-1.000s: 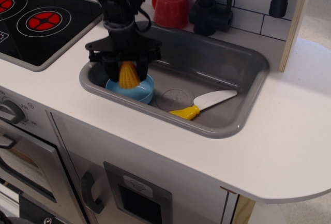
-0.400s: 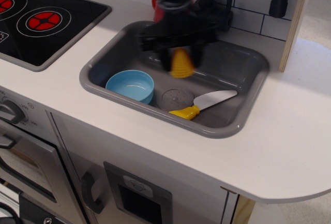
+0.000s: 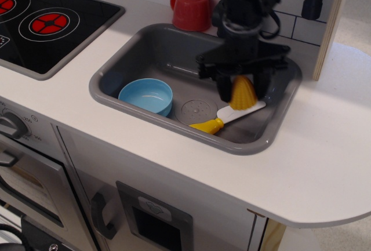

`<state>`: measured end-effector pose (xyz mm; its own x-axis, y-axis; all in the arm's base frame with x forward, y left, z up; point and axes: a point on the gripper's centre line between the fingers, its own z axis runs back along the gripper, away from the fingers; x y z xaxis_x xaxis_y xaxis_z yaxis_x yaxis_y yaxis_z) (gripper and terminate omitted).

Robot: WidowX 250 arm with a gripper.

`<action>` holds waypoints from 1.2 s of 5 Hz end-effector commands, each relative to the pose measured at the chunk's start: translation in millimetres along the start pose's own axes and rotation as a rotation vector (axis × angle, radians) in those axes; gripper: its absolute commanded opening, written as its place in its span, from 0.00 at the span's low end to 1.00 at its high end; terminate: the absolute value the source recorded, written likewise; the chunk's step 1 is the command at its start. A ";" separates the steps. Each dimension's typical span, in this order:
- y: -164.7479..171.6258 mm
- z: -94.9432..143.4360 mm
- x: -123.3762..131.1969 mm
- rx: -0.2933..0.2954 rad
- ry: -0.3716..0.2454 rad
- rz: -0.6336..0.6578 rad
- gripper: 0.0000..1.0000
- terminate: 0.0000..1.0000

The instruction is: Take corn out of bowl sink

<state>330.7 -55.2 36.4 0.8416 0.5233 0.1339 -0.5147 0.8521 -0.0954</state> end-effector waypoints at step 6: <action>7.1 -9.3 -42.3 0.054 -0.006 -0.055 1.00 0.00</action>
<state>289.7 -65.9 4.3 0.8646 0.4906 0.1086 -0.4937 0.8696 0.0023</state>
